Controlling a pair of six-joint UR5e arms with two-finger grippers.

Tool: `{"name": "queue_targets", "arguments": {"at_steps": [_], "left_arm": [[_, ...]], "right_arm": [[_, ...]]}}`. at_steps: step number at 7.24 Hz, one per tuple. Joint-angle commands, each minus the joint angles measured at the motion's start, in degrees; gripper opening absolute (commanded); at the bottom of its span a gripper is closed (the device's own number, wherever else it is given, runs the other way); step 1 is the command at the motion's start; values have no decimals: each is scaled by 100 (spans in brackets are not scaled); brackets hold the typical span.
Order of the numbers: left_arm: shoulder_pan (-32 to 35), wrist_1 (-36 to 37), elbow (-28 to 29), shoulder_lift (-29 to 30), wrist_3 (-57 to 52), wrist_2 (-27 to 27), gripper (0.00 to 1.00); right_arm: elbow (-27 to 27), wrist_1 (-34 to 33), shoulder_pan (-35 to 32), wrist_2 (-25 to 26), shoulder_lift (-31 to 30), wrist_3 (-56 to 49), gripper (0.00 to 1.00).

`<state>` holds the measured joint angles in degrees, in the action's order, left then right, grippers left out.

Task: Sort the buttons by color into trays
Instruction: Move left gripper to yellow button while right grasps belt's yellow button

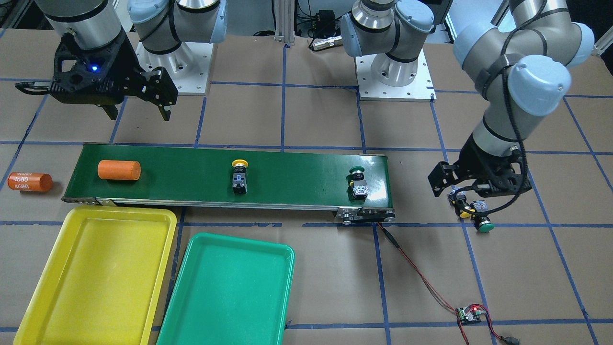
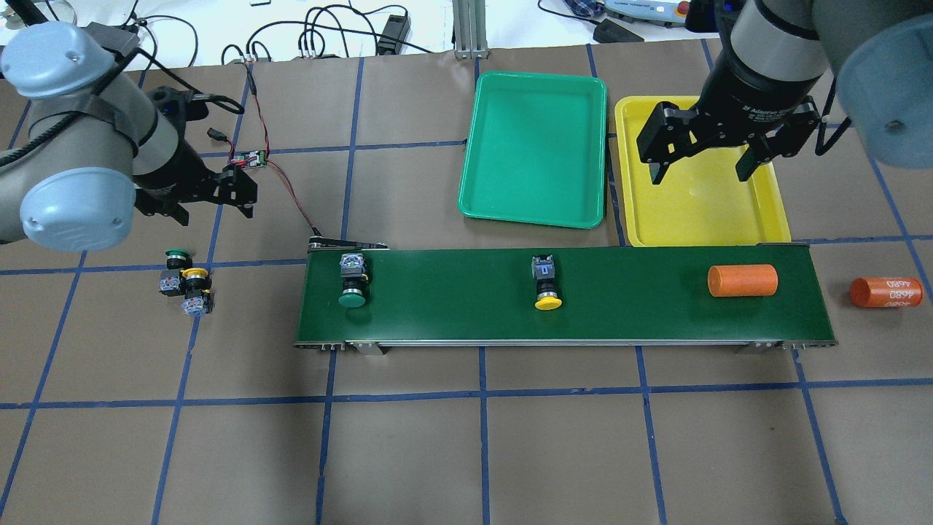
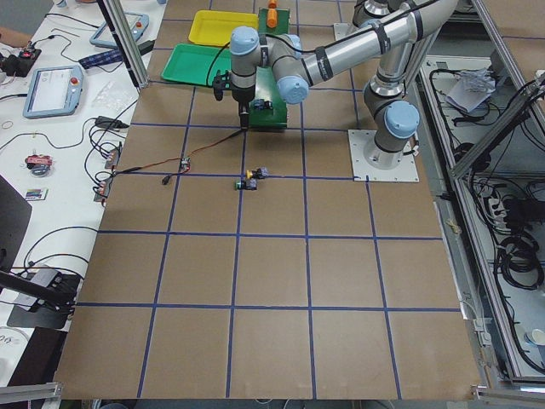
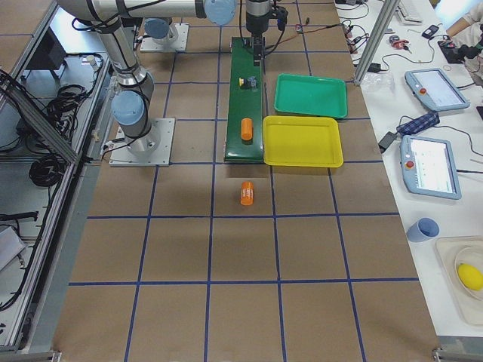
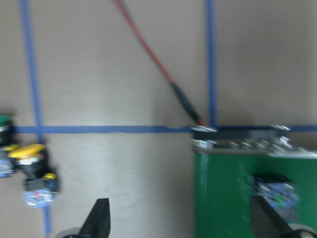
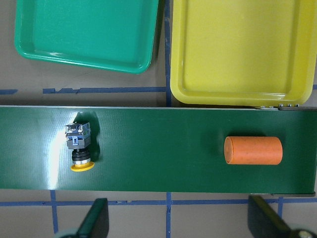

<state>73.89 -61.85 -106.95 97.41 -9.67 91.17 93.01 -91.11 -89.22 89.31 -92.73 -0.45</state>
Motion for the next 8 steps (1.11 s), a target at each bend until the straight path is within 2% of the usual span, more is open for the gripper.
{"name": "queue_targets", "arguments": {"at_steps": [1, 3, 4, 6, 7, 8], "left_arm": [[-681, 216, -482, 93, -884, 14, 100], [-1016, 1214, -1212, 259, -827, 15, 100], [-1017, 1489, -1284, 391, -670, 6, 100], [-1043, 1501, -1233, 698, -450, 6, 100], [-1043, 1527, -1224, 787, -405, 6, 97], [-1043, 1527, -1223, 866, -378, 6, 93]], "right_arm": [[7, -12, 1, 33, -35, -25, 100], [-63, -21, -34, 7, -44, -8, 100], [-46, -21, -52, 42, -79, -16, 100], [181, -38, -61, 51, 183, 53, 100], [522, -239, -61, 16, 402, 54, 100], [978, -710, -69, -19, 439, 54, 100]]}}
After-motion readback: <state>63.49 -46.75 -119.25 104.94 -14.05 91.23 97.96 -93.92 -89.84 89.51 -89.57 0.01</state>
